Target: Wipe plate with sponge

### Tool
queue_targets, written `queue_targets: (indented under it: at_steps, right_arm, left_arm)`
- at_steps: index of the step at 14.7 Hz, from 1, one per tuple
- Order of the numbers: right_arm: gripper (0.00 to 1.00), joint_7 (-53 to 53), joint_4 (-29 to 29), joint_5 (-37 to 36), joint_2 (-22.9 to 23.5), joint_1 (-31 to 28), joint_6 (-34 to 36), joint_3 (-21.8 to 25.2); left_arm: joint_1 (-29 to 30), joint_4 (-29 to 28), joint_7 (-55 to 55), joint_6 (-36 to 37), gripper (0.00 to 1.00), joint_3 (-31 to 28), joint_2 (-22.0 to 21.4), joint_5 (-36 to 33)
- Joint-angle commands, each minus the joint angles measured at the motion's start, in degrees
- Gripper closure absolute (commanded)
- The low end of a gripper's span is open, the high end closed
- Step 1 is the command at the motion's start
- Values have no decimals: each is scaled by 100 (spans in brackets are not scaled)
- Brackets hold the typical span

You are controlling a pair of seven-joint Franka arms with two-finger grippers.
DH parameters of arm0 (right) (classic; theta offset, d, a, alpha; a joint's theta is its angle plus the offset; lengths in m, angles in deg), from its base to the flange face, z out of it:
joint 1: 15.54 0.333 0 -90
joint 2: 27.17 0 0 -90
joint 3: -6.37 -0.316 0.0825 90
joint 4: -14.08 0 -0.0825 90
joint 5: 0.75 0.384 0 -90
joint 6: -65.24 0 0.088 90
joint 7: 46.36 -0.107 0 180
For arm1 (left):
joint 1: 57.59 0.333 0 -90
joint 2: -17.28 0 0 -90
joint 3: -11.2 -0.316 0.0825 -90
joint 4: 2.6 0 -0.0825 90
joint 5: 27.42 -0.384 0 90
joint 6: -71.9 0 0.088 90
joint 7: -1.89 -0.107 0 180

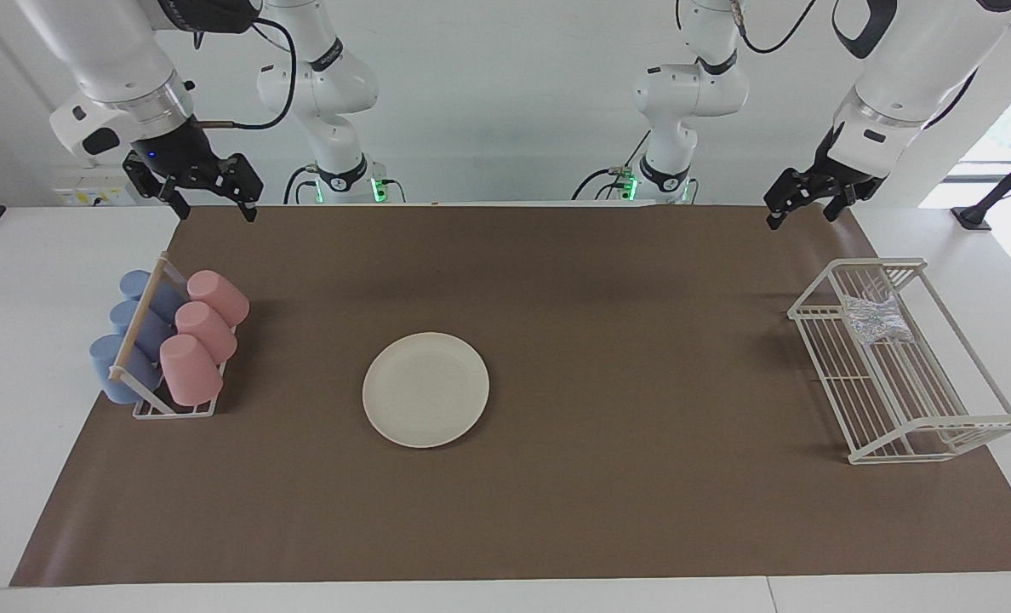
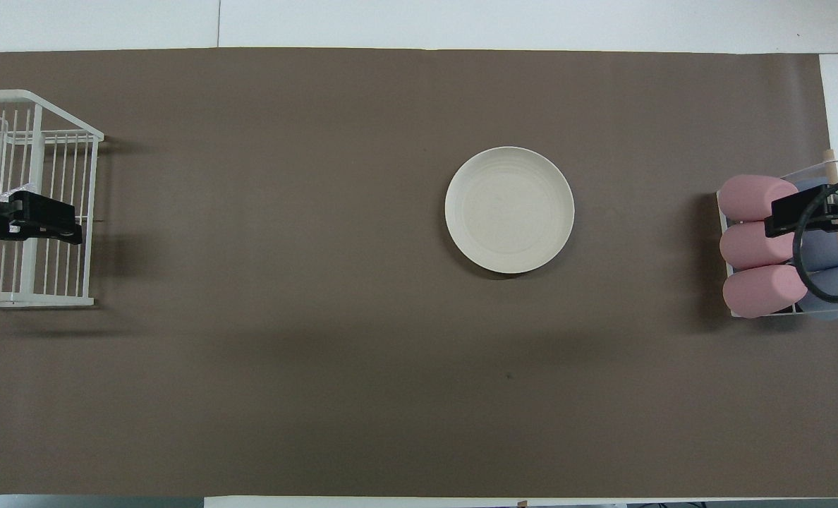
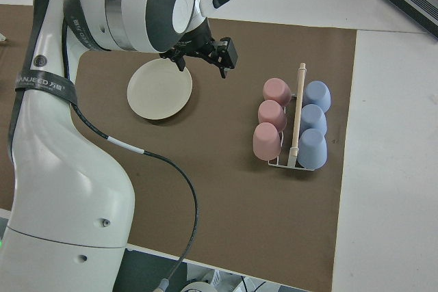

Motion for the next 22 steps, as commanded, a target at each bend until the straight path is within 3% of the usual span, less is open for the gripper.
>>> queue_targets:
  at_steps: [1,11,14,18,22]
  right_arm:
    - [0,-108,55,-30,-72,-19,-23,-55]
    - [0,-108,55,-30,-72,-19,-23,-55]
    - [0,-117,46,-30,-72,-19,-23,-55]
    - [0,-117,46,-30,-72,-19,-23,-55]
    - [0,-117,46,-30,-72,-10,-23,-55]
  left_arm:
    - [45,43,-35,131,0,19,-50,-34]
    - [63,-19,456,149,0,-7,-59,-121]
    - [10,-177,536,87,0,19,-7,-796]
    - [-69,-221,931,-27,0,19,406,-1666]
    - [-385,-151,1010,-124,0,19,1178,-2800]
